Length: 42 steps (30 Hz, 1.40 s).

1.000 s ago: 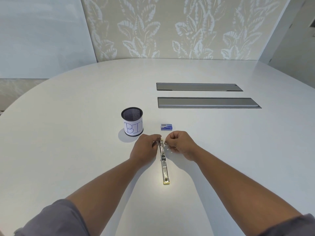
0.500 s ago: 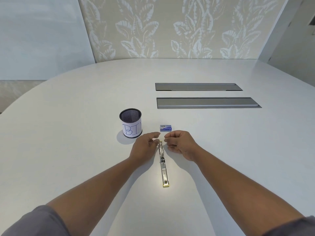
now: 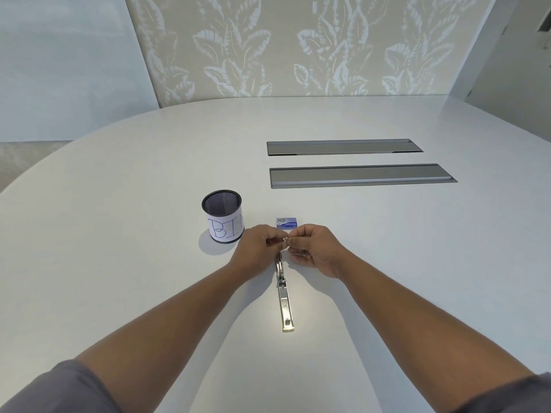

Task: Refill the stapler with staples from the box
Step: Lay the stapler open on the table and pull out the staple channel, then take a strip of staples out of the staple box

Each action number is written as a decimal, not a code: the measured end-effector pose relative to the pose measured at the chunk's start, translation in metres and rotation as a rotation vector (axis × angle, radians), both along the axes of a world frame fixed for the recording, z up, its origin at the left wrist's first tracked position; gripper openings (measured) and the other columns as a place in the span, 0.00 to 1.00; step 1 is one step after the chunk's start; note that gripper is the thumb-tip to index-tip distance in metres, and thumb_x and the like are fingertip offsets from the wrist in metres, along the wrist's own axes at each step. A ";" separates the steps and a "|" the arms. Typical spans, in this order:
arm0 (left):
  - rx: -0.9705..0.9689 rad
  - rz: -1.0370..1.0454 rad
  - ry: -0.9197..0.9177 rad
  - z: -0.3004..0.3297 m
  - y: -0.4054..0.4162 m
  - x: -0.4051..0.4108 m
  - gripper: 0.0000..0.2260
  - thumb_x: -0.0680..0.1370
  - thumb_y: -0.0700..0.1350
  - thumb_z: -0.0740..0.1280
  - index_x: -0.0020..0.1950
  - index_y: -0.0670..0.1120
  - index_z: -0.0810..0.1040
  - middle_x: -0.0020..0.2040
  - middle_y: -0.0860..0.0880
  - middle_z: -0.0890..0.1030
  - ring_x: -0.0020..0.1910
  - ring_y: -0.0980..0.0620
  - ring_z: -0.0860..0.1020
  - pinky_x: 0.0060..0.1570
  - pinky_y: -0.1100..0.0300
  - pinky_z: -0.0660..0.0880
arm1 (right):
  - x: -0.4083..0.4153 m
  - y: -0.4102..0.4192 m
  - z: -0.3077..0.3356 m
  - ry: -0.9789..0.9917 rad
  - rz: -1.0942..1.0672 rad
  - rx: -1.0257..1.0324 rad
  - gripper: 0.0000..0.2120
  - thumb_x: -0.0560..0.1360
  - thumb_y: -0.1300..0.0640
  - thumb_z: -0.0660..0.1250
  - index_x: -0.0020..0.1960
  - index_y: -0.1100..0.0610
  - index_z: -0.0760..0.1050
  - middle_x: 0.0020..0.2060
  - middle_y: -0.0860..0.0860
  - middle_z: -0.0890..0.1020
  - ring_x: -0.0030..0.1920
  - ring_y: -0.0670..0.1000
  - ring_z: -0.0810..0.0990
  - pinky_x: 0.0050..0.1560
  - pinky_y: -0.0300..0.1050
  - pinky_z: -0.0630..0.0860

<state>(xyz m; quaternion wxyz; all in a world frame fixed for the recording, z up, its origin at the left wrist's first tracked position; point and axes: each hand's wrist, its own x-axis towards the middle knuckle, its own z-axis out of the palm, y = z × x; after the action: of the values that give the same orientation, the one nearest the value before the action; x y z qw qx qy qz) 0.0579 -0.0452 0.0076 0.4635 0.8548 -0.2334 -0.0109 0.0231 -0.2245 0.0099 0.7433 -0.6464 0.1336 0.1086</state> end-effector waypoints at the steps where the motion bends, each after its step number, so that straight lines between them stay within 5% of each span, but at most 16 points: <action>1: 0.021 -0.002 -0.007 0.001 0.001 0.000 0.07 0.74 0.39 0.75 0.48 0.50 0.87 0.37 0.66 0.82 0.39 0.67 0.78 0.39 0.75 0.71 | 0.000 0.000 0.000 0.000 0.004 -0.002 0.04 0.74 0.64 0.75 0.46 0.57 0.81 0.41 0.55 0.86 0.38 0.48 0.84 0.43 0.45 0.83; 5: 0.116 0.013 -0.057 0.006 0.005 -0.001 0.03 0.75 0.41 0.74 0.44 0.49 0.85 0.36 0.55 0.81 0.35 0.60 0.76 0.38 0.65 0.72 | 0.000 0.004 0.002 -0.003 -0.001 -0.010 0.04 0.74 0.61 0.76 0.46 0.57 0.81 0.43 0.55 0.87 0.38 0.48 0.84 0.41 0.44 0.82; 9: 0.230 0.125 -0.290 0.024 0.007 0.000 0.03 0.78 0.42 0.69 0.47 0.47 0.83 0.41 0.49 0.80 0.43 0.48 0.76 0.44 0.55 0.73 | 0.000 0.010 0.001 0.001 -0.074 -0.021 0.05 0.76 0.59 0.74 0.48 0.59 0.79 0.39 0.55 0.86 0.34 0.49 0.83 0.39 0.44 0.82; 14: 0.292 0.364 -0.463 0.066 0.021 0.016 0.04 0.77 0.46 0.69 0.47 0.52 0.83 0.43 0.52 0.83 0.44 0.46 0.80 0.43 0.54 0.69 | 0.000 0.015 -0.003 -0.013 -0.137 -0.063 0.04 0.76 0.64 0.73 0.45 0.61 0.78 0.37 0.57 0.83 0.32 0.51 0.81 0.38 0.45 0.82; 18: 0.536 0.562 -0.351 0.084 0.040 0.032 0.07 0.78 0.49 0.65 0.46 0.54 0.82 0.45 0.54 0.84 0.46 0.46 0.78 0.44 0.54 0.62 | -0.001 0.015 -0.006 -0.040 -0.143 -0.095 0.05 0.76 0.64 0.73 0.43 0.60 0.78 0.38 0.58 0.82 0.33 0.51 0.81 0.41 0.47 0.84; 23: 0.679 0.548 -0.154 0.088 0.053 0.045 0.05 0.77 0.47 0.66 0.48 0.54 0.82 0.47 0.54 0.83 0.48 0.46 0.79 0.47 0.54 0.63 | -0.001 0.015 -0.007 -0.044 -0.146 -0.122 0.04 0.76 0.65 0.73 0.44 0.60 0.78 0.37 0.56 0.81 0.33 0.51 0.81 0.45 0.50 0.83; 26: 0.716 0.556 -0.195 0.089 0.051 0.045 0.05 0.76 0.44 0.66 0.46 0.52 0.81 0.44 0.52 0.82 0.45 0.45 0.79 0.45 0.54 0.63 | -0.002 0.015 -0.007 -0.051 -0.145 -0.126 0.05 0.76 0.65 0.72 0.43 0.60 0.78 0.37 0.57 0.81 0.35 0.53 0.81 0.43 0.49 0.83; 29: 0.654 0.522 -0.402 0.087 0.042 0.039 0.09 0.74 0.41 0.63 0.34 0.49 0.74 0.33 0.50 0.75 0.38 0.41 0.76 0.38 0.54 0.61 | -0.003 0.014 -0.007 -0.054 -0.139 -0.132 0.05 0.75 0.67 0.71 0.43 0.60 0.78 0.37 0.57 0.80 0.36 0.54 0.80 0.43 0.50 0.83; 32: 0.442 0.292 -0.479 0.080 0.028 0.032 0.07 0.78 0.44 0.68 0.50 0.52 0.85 0.46 0.50 0.83 0.48 0.42 0.80 0.47 0.51 0.73 | -0.003 0.014 -0.007 -0.057 -0.142 -0.125 0.06 0.75 0.68 0.71 0.42 0.60 0.77 0.37 0.58 0.80 0.36 0.55 0.79 0.39 0.47 0.82; 36: 0.294 0.033 -0.297 0.058 0.004 0.025 0.09 0.78 0.43 0.70 0.57 0.49 0.85 0.48 0.51 0.82 0.48 0.48 0.79 0.50 0.51 0.76 | -0.002 0.013 -0.007 -0.054 -0.171 -0.113 0.06 0.75 0.68 0.70 0.41 0.60 0.78 0.36 0.57 0.80 0.33 0.54 0.79 0.33 0.44 0.79; 42: 0.216 0.065 -0.016 0.018 -0.009 0.034 0.17 0.75 0.50 0.75 0.63 0.49 0.81 0.50 0.52 0.79 0.47 0.52 0.78 0.50 0.59 0.71 | 0.004 0.007 -0.014 -0.199 -0.310 -0.334 0.04 0.73 0.64 0.70 0.41 0.56 0.80 0.28 0.48 0.80 0.27 0.49 0.78 0.30 0.42 0.73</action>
<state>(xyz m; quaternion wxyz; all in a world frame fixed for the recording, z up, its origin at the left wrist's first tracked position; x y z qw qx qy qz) 0.0915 -0.0537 0.0259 0.3671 0.9068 -0.2069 -0.0140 0.0267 -0.2170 -0.0042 0.6434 -0.7396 0.1732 -0.0945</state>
